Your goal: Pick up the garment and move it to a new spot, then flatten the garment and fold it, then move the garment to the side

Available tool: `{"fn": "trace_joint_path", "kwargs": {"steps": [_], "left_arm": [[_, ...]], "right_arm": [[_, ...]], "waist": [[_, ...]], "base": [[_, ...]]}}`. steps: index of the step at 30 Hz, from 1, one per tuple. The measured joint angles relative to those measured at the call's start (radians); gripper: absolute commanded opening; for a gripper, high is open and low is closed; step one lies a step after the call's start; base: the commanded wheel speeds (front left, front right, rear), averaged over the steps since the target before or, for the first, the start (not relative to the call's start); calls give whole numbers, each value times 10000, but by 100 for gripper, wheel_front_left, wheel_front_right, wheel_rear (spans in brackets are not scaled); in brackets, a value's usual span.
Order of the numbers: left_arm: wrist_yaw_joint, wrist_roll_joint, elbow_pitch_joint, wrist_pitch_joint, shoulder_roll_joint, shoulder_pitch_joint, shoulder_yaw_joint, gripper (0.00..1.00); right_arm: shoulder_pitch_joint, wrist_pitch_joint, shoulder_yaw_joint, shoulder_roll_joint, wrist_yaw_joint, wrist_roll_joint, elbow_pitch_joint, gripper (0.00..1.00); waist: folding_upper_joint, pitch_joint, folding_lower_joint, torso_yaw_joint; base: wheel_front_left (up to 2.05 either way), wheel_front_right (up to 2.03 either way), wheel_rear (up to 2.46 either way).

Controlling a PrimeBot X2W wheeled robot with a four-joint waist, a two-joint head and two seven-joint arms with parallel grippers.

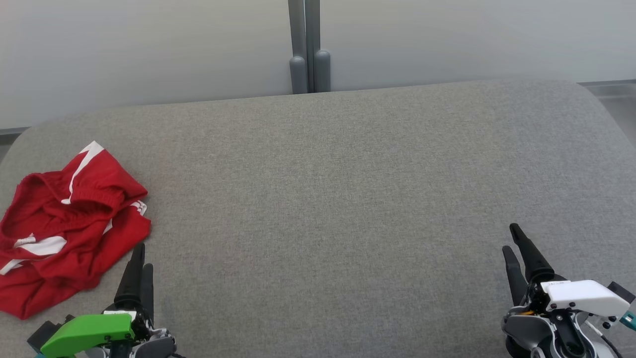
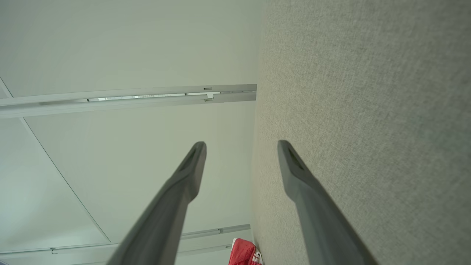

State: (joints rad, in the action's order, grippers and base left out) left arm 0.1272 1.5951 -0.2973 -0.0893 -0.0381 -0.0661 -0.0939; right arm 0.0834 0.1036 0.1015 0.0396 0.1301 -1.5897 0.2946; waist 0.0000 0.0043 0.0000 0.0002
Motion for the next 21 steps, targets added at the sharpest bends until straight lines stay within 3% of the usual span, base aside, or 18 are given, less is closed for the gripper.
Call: {"fn": "trace_joint_path", "kwargs": {"steps": [21], "left_arm": [[-142,-4713,-219,920,-50,-57,347,100]], "right_arm": [[236,-974,-640,288,0,4098,-8,100]], "waist": [[0,67,1,68]], "base": [[0,0,0]]}}
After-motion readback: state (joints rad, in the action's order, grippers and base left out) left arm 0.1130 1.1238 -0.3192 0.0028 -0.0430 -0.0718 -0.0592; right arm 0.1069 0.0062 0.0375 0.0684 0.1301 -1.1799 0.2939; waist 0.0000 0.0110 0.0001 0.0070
